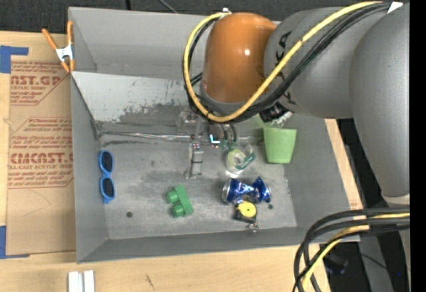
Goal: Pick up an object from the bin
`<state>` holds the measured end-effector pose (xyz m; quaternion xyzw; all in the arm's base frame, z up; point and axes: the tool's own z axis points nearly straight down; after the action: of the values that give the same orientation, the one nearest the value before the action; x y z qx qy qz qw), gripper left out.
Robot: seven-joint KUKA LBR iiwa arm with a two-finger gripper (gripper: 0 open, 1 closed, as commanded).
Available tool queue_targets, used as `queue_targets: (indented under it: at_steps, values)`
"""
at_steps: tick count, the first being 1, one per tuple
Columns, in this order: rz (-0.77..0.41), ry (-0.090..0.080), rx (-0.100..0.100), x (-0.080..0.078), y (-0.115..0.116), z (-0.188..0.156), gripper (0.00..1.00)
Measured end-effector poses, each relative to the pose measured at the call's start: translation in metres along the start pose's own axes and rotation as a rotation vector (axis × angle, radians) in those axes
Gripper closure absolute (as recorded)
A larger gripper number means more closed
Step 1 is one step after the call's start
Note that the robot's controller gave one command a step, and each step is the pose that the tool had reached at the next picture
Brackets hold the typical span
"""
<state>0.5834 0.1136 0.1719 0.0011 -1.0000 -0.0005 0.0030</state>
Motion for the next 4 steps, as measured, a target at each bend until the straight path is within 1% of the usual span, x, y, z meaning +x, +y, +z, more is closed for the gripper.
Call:
queue_targets:
  at_steps: [1, 2, 3, 4]
  values:
    - [-0.125, -0.008, 0.004, -0.002, -0.061, -0.013, 0.00]
    - [-0.058, -0.005, 0.000, 0.024, -0.058, 0.008, 0.00]
    - [-0.098, -0.001, 0.001, 0.090, -0.064, 0.008, 0.00]
    - [-0.076, -0.002, -0.002, 0.062, 0.009, 0.107, 0.00]
